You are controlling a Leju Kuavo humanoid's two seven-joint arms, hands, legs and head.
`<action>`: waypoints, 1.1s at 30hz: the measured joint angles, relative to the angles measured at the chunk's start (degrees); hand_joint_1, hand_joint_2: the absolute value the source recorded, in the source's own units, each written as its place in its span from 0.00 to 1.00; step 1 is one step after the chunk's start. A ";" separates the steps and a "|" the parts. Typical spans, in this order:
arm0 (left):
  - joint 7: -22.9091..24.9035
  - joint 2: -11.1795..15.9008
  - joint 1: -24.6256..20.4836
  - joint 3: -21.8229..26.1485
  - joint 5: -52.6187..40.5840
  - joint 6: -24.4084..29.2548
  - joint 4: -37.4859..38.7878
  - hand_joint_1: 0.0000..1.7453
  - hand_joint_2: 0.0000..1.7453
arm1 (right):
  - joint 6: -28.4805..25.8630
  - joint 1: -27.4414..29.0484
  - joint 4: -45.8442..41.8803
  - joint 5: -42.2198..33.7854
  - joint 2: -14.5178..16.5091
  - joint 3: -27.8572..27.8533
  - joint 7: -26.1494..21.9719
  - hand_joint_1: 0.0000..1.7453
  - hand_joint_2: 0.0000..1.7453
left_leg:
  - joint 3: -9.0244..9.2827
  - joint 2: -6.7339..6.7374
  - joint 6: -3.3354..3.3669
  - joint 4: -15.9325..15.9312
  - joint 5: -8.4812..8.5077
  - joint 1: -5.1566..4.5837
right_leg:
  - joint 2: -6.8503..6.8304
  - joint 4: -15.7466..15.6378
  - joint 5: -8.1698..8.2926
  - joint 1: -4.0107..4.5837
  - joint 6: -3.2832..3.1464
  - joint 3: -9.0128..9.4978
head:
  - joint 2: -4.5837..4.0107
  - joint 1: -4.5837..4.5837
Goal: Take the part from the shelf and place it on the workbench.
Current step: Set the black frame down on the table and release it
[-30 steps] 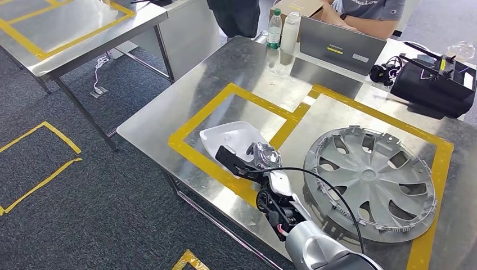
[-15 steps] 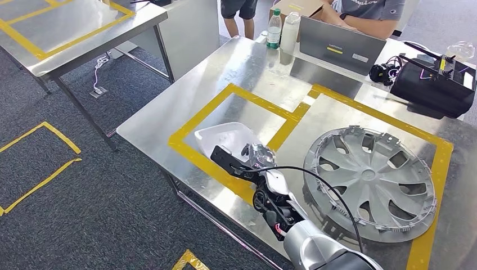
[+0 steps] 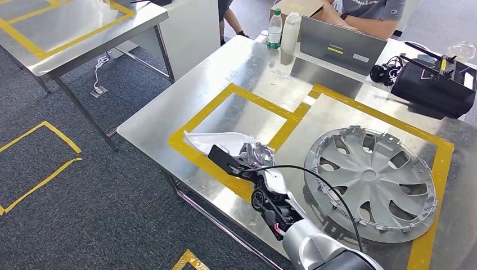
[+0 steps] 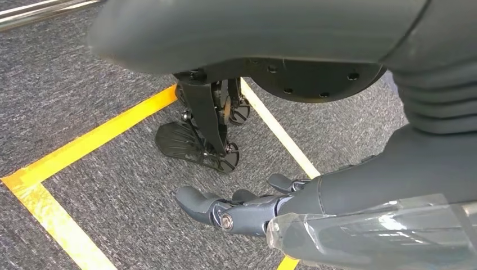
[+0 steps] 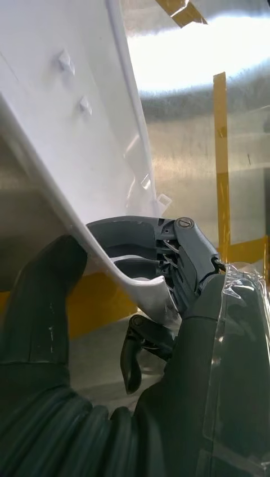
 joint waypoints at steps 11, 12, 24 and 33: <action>0.84 -0.02 0.00 -0.01 -0.24 1.66 0.01 0.00 0.00 | 0.15 -0.07 -0.04 0.69 0.08 0.06 0.57 0.99 1.00 | 0.00 0.00 0.00 0.00 0.00 0.00 | 0.00 0.00 0.00 0.00 0.00 0.00 | 0.00 0.00; 0.85 -0.02 0.00 0.00 -0.20 1.72 0.01 0.00 0.00 | 0.15 -0.07 -0.05 0.58 0.09 0.11 0.66 0.98 1.00 | 0.00 0.00 0.00 0.00 0.00 0.00 | 0.00 0.00 0.00 0.00 0.00 0.00 | 0.00 0.01; 0.83 -0.03 0.00 0.01 0.20 2.23 0.01 0.00 0.00 | 0.18 0.70 -0.08 -2.14 0.09 1.88 3.03 0.00 0.00 | -0.13 -0.01 0.00 0.00 0.01 0.00 | 0.00 0.01 0.01 0.00 0.00 -0.12 | 0.00 0.01; 0.67 -0.18 0.00 0.03 0.44 2.29 0.00 0.00 0.00 | -0.25 0.71 -0.09 -3.79 0.09 3.10 3.48 0.00 0.00 | -0.27 0.00 0.00 0.00 0.00 0.00 | 0.00 0.01 0.01 0.00 0.00 -0.29 | 0.00 0.01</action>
